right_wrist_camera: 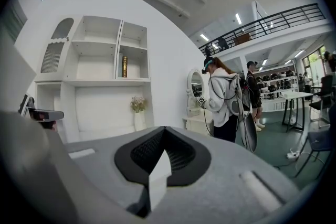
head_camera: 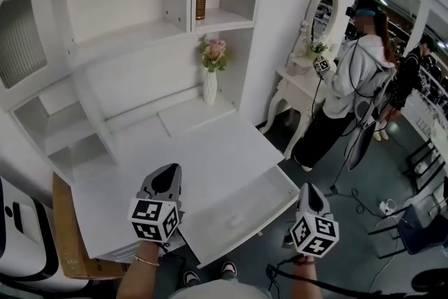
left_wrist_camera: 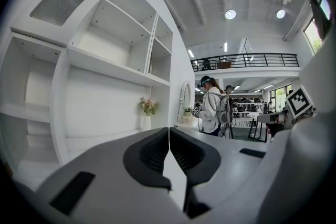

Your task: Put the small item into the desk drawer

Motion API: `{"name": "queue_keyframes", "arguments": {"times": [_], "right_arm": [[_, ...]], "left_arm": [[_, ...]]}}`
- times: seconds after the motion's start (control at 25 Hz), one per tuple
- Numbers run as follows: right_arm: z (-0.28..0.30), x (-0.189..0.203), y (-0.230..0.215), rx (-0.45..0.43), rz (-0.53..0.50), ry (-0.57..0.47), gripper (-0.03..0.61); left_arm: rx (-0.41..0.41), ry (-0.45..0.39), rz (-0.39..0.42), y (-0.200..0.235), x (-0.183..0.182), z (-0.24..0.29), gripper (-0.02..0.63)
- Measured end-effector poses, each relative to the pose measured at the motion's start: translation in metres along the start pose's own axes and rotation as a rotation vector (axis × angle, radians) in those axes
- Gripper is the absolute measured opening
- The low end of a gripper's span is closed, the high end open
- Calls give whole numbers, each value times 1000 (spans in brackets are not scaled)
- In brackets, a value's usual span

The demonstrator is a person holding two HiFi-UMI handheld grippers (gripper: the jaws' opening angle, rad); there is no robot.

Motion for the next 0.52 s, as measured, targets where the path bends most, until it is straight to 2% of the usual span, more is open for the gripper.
{"name": "queue_keyframes", "arguments": {"times": [0.52], "right_arm": [[-9,-4,2,-12,-23,13,5]], "left_arm": [[2,0,-4,-8,-2,-5,8]]}}
Point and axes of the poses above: the fingertips, and each gripper's own axes: z forward along the fingers, y to its left, x out of its underside, the point moved 2 cm from there along -z, backward along the fingers, and after that the axes turned 10 degrees about -x, right-handed, at the moved point
